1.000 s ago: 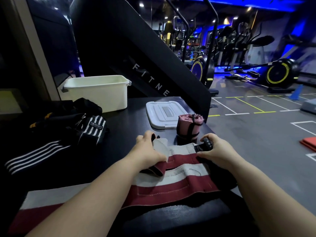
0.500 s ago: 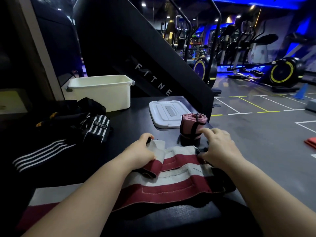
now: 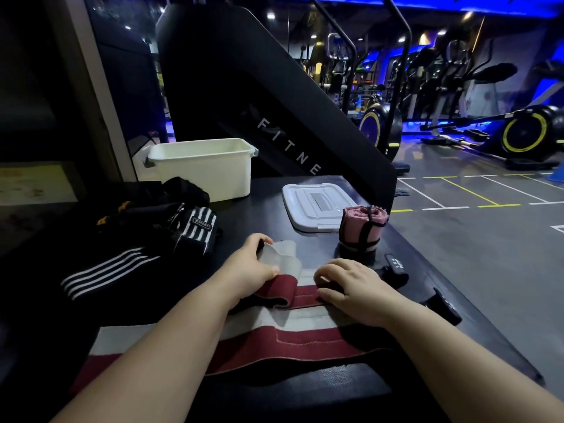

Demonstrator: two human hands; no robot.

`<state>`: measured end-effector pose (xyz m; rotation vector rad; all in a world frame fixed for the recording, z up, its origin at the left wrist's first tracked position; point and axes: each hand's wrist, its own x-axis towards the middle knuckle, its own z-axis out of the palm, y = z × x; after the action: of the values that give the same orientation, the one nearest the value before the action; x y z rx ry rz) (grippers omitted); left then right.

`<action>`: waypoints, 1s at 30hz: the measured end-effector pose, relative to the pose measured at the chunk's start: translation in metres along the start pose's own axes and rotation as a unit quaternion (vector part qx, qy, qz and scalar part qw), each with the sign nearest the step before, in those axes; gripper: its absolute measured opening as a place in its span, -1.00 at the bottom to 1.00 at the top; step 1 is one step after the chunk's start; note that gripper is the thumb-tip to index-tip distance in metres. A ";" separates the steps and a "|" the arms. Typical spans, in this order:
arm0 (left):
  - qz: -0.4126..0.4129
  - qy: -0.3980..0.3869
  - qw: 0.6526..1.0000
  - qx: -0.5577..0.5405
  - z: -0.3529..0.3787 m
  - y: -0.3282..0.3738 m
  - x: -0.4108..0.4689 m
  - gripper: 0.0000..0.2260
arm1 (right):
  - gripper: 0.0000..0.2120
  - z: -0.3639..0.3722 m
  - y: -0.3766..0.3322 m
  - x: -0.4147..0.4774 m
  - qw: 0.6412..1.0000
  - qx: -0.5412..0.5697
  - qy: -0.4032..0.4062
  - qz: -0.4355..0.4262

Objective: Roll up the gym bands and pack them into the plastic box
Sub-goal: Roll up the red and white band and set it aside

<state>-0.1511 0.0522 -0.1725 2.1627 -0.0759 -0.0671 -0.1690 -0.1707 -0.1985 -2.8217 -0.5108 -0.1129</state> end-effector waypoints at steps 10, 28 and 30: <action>-0.030 0.027 0.999 0.017 -0.048 -0.024 -0.017 -0.55 | -0.60 -0.012 -0.010 0.007 0.995 -0.044 -0.083 0.015; -0.082 0.051 0.985 -0.143 -0.049 -0.048 -0.020 -0.70 | -0.53 0.031 -0.081 0.043 0.989 0.144 -0.028 -0.031; -0.075 0.057 0.979 -0.181 -0.050 -0.046 -0.020 -0.72 | -0.54 0.033 -0.081 0.042 0.991 0.130 -0.022 -0.034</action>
<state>-0.1659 0.1202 -0.1824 1.8005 0.1547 -0.0391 -0.1573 -0.0742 -0.2051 -2.5580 -0.5874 0.0029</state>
